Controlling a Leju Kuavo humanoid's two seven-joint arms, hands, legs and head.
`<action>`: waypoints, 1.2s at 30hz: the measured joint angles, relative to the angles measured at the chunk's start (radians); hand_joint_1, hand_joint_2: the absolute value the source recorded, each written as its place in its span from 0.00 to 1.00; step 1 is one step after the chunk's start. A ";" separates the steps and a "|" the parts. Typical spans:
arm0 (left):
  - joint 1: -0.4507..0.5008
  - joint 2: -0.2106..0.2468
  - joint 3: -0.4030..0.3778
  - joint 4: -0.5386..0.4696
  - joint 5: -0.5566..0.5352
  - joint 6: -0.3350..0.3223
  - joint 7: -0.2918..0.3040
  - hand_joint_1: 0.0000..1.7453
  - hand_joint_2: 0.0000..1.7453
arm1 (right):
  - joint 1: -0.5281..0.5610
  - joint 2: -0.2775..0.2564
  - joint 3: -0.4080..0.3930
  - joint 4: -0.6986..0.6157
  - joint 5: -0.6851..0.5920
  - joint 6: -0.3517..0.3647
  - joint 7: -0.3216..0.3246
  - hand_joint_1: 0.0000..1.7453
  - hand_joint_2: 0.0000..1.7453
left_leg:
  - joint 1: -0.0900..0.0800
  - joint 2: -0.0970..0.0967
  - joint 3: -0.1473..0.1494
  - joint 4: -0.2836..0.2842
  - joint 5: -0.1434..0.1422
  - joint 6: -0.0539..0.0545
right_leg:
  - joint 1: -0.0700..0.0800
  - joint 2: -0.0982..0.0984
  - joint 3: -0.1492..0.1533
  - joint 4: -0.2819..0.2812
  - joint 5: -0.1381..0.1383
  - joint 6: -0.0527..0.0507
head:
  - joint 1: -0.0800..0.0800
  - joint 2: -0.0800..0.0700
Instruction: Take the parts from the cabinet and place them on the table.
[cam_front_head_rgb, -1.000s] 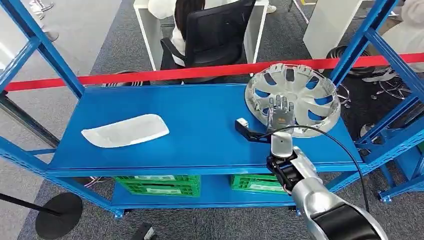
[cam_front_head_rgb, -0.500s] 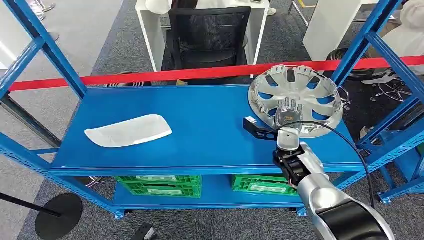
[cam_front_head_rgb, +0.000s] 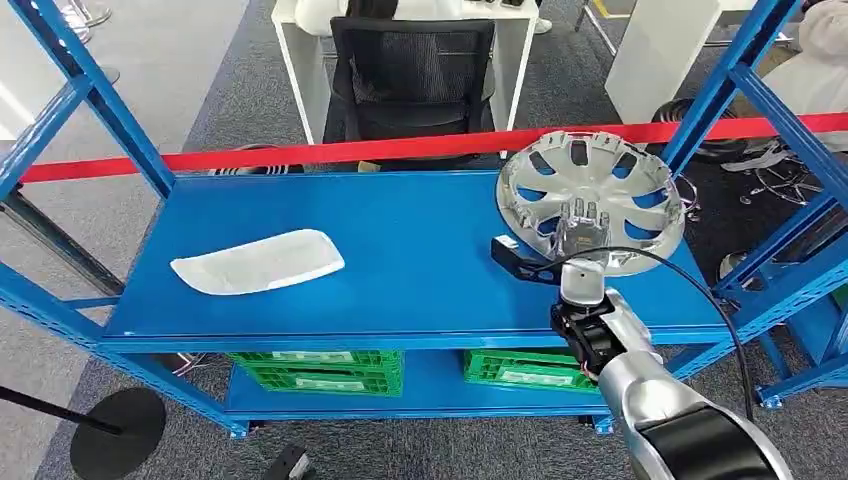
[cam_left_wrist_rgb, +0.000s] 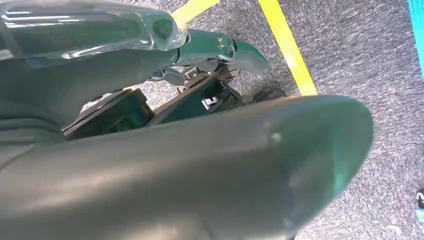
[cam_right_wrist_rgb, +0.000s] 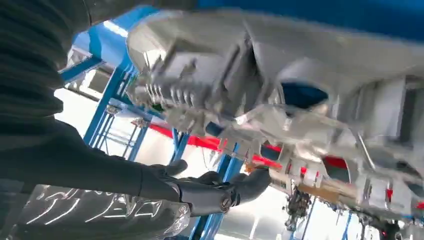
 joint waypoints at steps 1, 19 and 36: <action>0.000 0.000 0.000 0.000 0.000 0.000 -0.001 0.00 0.00 | 0.005 0.002 0.000 0.000 0.000 0.004 0.000 1.00 1.00 | 0.000 0.000 0.000 0.000 0.000 0.000 | 0.000 0.000 0.000 0.000 0.000 0.000 | 0.000 0.000; -0.002 0.002 0.000 0.000 0.000 0.000 -0.002 0.00 0.00 | 0.019 0.002 -0.026 0.000 -0.013 0.027 -0.014 1.00 1.00 | 0.000 0.000 0.000 0.000 0.000 0.000 | 0.000 0.000 0.000 0.000 0.000 0.000 | 0.000 0.000; -0.004 0.003 0.003 0.000 -0.001 0.002 -0.012 0.00 0.00 | 0.042 0.058 -0.286 -0.037 -0.445 -0.109 -0.538 1.00 1.00 | 0.001 0.011 0.004 0.000 -0.003 0.000 | 0.001 0.008 0.001 0.000 0.001 0.000 | 0.000 0.000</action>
